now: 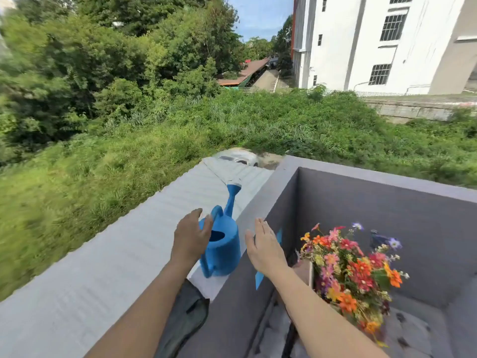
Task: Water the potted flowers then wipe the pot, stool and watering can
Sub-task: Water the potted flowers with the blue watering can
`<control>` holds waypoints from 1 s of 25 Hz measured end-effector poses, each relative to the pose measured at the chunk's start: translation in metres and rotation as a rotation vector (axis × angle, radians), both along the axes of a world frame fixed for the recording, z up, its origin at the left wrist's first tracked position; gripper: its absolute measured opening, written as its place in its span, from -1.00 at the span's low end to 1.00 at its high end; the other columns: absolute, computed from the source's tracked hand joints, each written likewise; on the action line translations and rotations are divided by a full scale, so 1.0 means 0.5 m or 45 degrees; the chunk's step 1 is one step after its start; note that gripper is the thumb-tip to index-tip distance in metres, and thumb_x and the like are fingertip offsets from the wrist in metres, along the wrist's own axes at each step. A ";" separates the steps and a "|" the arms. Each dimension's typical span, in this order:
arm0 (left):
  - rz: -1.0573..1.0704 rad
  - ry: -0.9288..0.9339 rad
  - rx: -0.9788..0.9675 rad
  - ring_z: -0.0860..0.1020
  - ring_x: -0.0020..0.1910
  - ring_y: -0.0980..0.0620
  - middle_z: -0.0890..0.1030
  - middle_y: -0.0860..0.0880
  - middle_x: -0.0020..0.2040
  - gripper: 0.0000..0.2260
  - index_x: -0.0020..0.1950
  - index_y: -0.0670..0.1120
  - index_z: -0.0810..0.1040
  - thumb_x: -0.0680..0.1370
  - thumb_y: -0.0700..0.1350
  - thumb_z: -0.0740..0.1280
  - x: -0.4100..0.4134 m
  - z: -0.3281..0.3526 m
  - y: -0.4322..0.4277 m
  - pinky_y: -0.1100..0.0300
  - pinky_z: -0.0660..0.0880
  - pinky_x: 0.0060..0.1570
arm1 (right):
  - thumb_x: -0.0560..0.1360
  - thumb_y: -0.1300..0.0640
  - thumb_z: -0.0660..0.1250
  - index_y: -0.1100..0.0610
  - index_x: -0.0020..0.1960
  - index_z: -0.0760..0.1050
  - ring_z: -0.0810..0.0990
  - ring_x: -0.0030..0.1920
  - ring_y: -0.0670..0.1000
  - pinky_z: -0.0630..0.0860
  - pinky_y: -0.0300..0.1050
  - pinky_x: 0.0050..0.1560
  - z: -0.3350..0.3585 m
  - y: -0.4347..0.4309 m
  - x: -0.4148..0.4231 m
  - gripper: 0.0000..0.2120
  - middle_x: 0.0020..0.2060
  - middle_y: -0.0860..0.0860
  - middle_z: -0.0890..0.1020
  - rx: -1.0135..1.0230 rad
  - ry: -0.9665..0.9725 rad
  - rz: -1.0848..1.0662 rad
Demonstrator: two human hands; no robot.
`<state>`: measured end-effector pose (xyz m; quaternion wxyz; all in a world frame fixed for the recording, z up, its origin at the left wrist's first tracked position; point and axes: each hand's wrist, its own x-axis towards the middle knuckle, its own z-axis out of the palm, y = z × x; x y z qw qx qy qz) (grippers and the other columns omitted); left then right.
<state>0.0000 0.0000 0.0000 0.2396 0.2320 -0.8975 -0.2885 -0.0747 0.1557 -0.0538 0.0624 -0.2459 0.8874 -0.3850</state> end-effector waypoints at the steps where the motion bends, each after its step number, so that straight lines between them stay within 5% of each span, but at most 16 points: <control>1: 0.036 0.005 0.049 0.51 0.15 -0.15 0.58 -0.19 0.16 -0.63 0.27 -0.25 0.47 0.59 -0.02 0.21 0.002 -0.020 0.002 0.10 0.37 0.06 | 0.63 -0.06 -0.07 0.17 0.53 -0.01 0.01 0.54 0.03 -0.02 -0.07 0.52 -0.020 -0.017 -0.005 -0.45 0.55 0.07 0.08 -0.028 -0.065 -0.032; 5: 0.076 0.094 0.229 0.53 0.00 0.00 0.57 -0.01 0.04 -0.70 0.22 -0.14 0.46 0.58 0.01 0.22 0.009 -0.099 0.026 0.22 0.39 -0.05 | 0.63 -0.09 -0.08 0.11 0.54 -0.02 0.00 0.54 -0.06 -0.01 -0.13 0.51 -0.098 -0.075 0.002 -0.46 0.55 0.00 0.07 -0.257 -0.251 -0.108; 10: 0.160 0.248 0.387 0.55 -0.32 0.14 0.58 0.08 -0.24 -0.73 0.22 -0.12 0.43 0.58 -0.05 0.25 0.009 -0.121 0.060 0.45 0.41 -0.33 | 0.63 -0.04 -0.06 0.04 0.53 -0.04 0.01 0.50 -0.19 0.00 -0.32 0.41 -0.137 -0.116 0.000 -0.50 0.54 -0.10 0.06 -0.400 -0.186 -0.056; 17: 0.291 0.452 0.610 0.54 -0.36 0.37 0.57 0.15 -0.28 -0.75 0.16 -0.21 0.57 0.52 -0.14 0.36 -0.008 -0.098 0.093 0.54 0.41 -0.35 | 0.51 -0.24 -0.17 0.02 0.53 -0.03 0.07 0.50 -0.17 0.09 -0.35 0.36 -0.134 -0.095 -0.006 -0.34 0.54 -0.10 0.09 -0.454 -0.148 -0.071; 22: 0.058 0.479 0.587 0.57 -0.22 0.35 0.66 0.19 -0.23 -0.88 0.03 -0.07 0.63 0.52 -0.12 0.37 -0.032 -0.013 0.084 0.52 0.43 -0.20 | 0.51 -0.26 -0.12 0.05 0.51 0.06 0.09 0.49 -0.16 -0.03 -0.53 0.35 -0.069 -0.072 -0.002 -0.34 0.51 -0.11 0.11 -0.686 -0.019 -0.222; 25: -0.092 0.499 0.573 0.57 -0.27 0.33 0.64 0.30 -0.32 -0.94 -0.12 0.05 0.63 0.50 -0.11 0.40 -0.055 0.059 0.077 0.43 0.45 -0.19 | 0.55 -0.27 -0.14 0.12 0.48 0.14 0.06 0.50 -0.13 -0.02 -0.42 0.43 -0.016 -0.052 -0.007 -0.34 0.48 -0.08 0.10 -0.762 0.245 -0.314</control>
